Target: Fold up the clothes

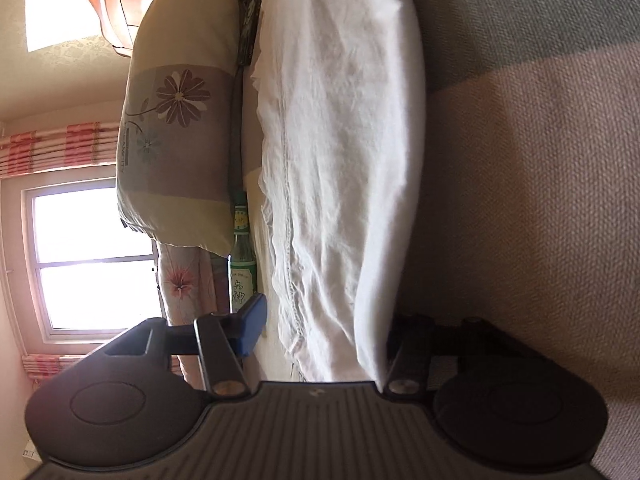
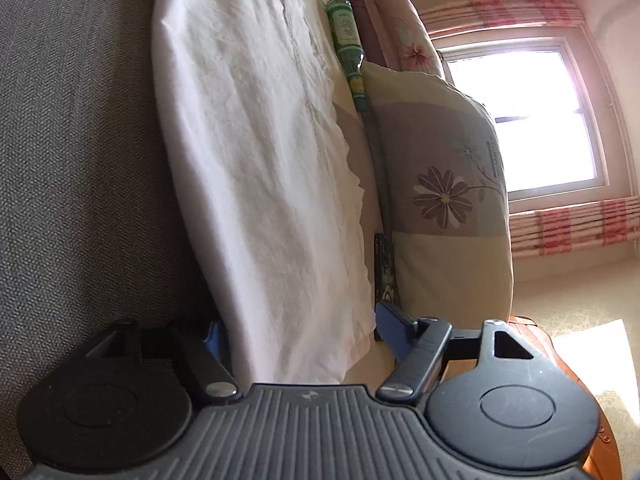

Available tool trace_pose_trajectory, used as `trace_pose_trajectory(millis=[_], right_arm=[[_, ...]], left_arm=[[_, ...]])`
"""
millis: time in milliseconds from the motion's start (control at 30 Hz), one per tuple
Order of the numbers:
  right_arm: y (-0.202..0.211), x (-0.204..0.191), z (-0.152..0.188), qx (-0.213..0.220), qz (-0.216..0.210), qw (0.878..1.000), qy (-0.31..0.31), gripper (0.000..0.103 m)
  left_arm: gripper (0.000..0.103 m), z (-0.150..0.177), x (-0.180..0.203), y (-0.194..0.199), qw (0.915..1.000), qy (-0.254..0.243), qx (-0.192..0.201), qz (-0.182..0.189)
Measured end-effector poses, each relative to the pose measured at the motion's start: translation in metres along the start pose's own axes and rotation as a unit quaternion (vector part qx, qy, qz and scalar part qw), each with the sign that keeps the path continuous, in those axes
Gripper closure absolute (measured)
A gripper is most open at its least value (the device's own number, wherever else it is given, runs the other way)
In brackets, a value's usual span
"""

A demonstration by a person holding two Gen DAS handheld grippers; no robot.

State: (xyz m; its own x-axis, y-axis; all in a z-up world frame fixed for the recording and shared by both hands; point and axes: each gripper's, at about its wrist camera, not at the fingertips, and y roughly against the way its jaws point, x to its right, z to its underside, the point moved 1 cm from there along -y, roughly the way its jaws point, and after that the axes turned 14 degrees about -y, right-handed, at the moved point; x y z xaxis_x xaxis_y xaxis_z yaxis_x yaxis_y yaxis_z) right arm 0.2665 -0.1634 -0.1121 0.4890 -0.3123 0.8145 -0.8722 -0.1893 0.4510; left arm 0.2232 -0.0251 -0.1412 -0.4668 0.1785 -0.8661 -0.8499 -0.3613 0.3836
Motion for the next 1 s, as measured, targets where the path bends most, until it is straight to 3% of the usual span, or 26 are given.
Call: trace_pose_trajectory(millis=[67,133,167,400,467,500,533,600,800,1000], right_arm=[[0.001,-0.002,0.002,0.004,-0.01,1.0,0.0,0.043],[0.002,-0.005,0.004,0.01,-0.011,1.0,0.005,0.049],[0.003,-0.006,0.005,0.011,-0.012,1.0,0.006,0.05],[0.002,-0.005,0.004,0.012,-0.03,0.999,0.019,0.055],[0.002,-0.005,0.006,0.013,-0.048,0.999,0.023,0.067],[0.002,-0.009,0.008,0.012,-0.059,0.998,0.027,0.086],[0.002,-0.012,0.01,0.011,-0.069,0.997,0.031,0.094],[0.001,-0.021,0.012,0.017,-0.045,0.998,0.046,0.095],[0.004,-0.008,0.004,0.008,-0.045,0.999,0.023,0.097],[0.013,0.016,-0.008,0.011,-0.019,1.0,0.01,0.097]], left_arm=[[0.075,-0.002,0.005,0.001,1.0,0.002,-0.001,0.009],[0.099,-0.004,0.011,0.0,0.9998,0.003,0.001,0.02],[0.103,-0.005,0.013,0.0,0.9997,0.004,0.003,0.025],[0.103,-0.003,0.013,0.0,0.999,0.03,0.009,0.032],[0.103,-0.002,0.014,0.001,0.9989,0.033,0.011,0.032],[0.103,-0.001,0.014,0.001,0.9988,0.034,0.011,0.032],[0.103,-0.001,0.014,0.002,0.9988,0.036,0.012,0.032],[0.103,0.0,0.014,0.002,0.9986,0.039,0.014,0.032],[0.103,0.006,0.006,0.005,0.9976,0.056,0.026,0.032],[0.103,0.016,-0.016,0.013,0.9975,0.063,0.034,-0.001]])
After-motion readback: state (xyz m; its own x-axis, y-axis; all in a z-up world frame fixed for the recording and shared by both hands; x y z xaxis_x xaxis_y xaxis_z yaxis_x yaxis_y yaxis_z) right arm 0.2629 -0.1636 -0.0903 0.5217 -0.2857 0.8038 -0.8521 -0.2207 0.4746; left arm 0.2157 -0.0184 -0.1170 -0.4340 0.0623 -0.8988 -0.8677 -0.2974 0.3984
